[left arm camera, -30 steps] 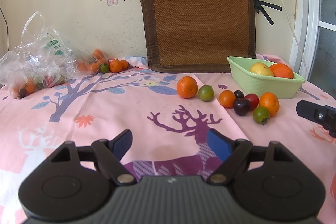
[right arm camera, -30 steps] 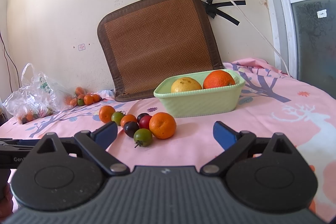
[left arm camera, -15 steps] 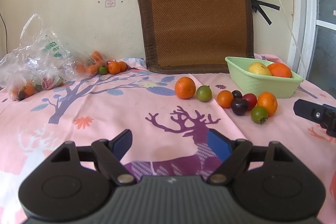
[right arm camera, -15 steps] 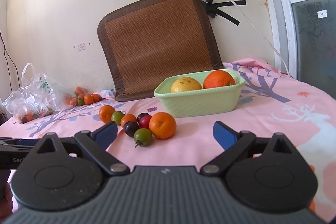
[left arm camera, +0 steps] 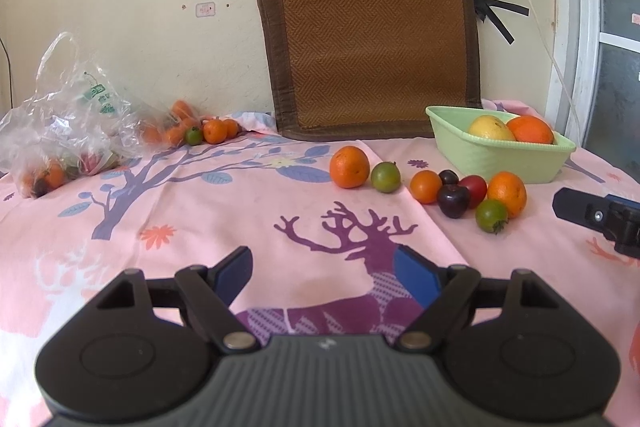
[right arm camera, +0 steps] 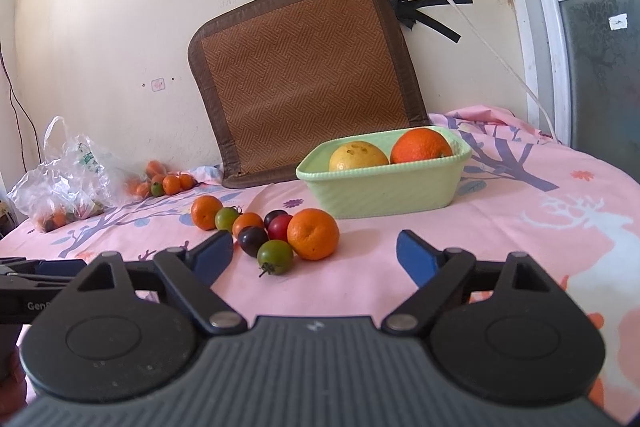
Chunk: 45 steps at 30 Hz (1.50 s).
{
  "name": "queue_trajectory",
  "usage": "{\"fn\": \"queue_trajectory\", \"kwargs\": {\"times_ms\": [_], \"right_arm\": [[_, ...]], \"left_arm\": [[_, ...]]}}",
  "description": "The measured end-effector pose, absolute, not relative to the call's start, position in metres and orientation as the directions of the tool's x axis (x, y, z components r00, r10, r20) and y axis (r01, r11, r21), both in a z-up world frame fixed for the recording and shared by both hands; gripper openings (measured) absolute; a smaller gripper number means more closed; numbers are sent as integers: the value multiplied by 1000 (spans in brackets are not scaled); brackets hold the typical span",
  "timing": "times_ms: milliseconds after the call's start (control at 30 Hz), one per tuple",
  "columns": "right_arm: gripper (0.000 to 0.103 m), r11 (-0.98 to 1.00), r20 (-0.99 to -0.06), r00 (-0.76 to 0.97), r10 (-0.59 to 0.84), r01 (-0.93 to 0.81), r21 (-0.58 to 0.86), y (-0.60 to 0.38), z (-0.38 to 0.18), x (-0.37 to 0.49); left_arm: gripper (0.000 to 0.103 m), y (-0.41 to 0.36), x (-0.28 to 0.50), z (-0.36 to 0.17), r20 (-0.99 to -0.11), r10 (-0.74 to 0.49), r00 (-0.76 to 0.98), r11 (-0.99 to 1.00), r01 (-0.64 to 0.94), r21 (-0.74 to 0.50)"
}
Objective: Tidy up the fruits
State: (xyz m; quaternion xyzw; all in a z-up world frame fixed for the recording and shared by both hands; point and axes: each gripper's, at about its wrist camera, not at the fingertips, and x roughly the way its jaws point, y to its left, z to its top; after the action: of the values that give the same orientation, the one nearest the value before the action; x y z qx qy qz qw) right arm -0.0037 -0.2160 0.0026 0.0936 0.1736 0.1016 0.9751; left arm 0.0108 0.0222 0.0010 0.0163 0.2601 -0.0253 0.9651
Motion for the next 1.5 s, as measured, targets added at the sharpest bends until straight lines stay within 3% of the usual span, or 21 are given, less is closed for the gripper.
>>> {"fn": "queue_trajectory", "kwargs": {"times_ms": [633,967,1167,1300,1500], "right_arm": [[89,960,-339,909,241,-171,223,-219,2,0],[65,926,-397,874,279,-135,352,-274,14,41],[53,903,-431,821,375,-218,371,-275,15,56],[53,867,-449,767,458,-276,415,-272,14,73],[54,845,-509,688,517,-316,430,-255,4,99]], "left_arm": [[80,24,17,-1,-529,-27,848,998,52,33],[80,-36,36,7,-521,-191,832,968,247,39],[59,-72,55,2,-554,-264,790,946,324,11],[57,-83,62,-2,-563,-267,782,941,337,22],[39,-93,74,-8,-595,-272,756,935,353,21]]}}
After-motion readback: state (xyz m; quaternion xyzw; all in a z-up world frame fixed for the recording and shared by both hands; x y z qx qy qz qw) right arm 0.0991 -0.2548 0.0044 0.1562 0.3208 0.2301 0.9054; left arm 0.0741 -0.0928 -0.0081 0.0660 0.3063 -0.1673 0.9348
